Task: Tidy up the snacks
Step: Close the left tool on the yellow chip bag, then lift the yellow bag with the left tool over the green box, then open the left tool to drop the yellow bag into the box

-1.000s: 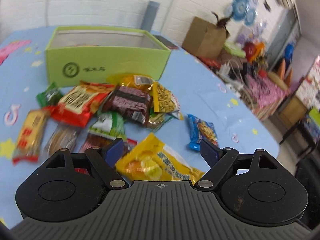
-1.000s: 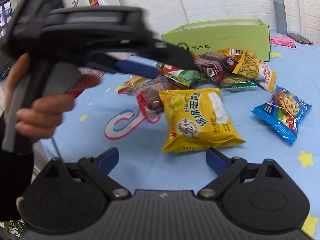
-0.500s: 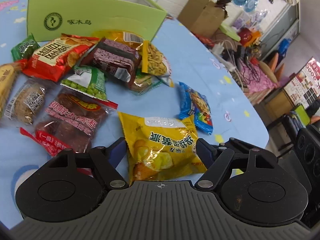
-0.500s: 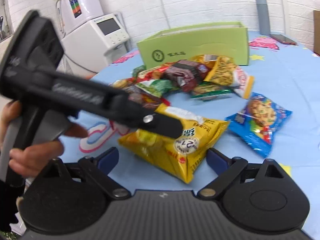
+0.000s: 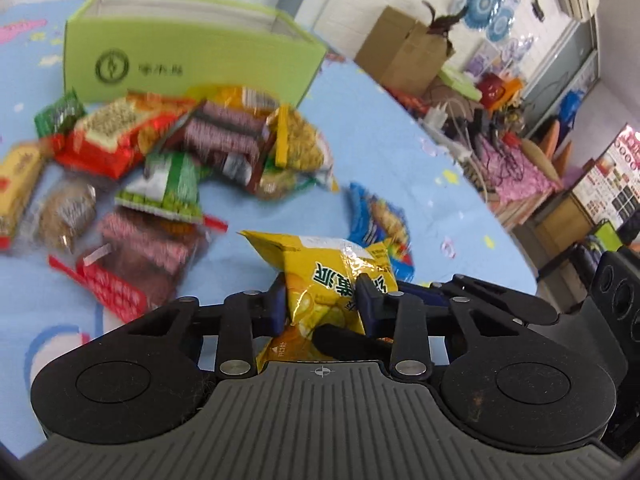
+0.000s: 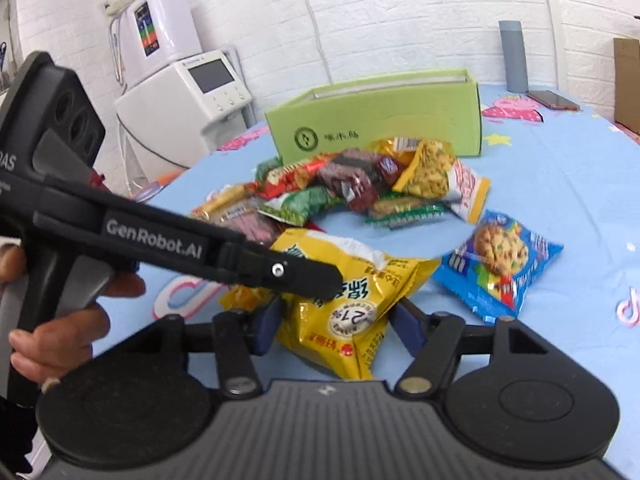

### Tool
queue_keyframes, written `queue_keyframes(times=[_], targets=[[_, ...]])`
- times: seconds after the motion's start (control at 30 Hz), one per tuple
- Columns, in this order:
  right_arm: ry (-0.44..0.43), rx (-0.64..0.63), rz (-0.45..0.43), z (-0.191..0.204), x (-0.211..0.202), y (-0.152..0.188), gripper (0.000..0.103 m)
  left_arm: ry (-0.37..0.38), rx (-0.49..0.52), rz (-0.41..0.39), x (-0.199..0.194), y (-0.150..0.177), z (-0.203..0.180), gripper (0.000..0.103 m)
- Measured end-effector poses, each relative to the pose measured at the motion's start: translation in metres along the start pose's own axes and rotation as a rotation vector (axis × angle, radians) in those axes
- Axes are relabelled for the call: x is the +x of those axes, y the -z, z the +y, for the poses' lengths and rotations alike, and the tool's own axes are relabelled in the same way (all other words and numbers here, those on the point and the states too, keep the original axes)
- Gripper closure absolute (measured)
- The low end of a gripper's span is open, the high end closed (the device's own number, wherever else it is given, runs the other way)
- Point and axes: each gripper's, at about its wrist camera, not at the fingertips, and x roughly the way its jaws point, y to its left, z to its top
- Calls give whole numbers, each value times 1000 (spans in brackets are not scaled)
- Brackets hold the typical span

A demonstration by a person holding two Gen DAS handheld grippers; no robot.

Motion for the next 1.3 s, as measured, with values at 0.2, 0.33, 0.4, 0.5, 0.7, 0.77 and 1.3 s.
queue_keyframes(times=[0.2, 0.33, 0.4, 0.5, 0.7, 0.77, 1.3], targets=[[17, -66, -65, 5, 1, -42, 32, 23, -61, -70, -14, -43, 11, 87], [8, -129, -88, 4, 20, -88, 32, 16, -77, -113, -17, -90, 24, 86], [13, -170, -102, 3, 34, -117, 32, -3, -49, -144, -17, -122, 28, 86], [31, -218, -116, -4, 59, -162, 32, -38, -18, -173, -8, -169, 33, 85], [59, -234, -61, -37, 128, -224, 29, -83, -5, -149, 47, -243, 61, 85], [73, -231, -26, -51, 150, -232, 29, -86, -21, -117, 76, -258, 74, 85], [110, -215, -55, -81, 92, -176, 10, -123, 50, -183, 37, -195, 65, 40]])
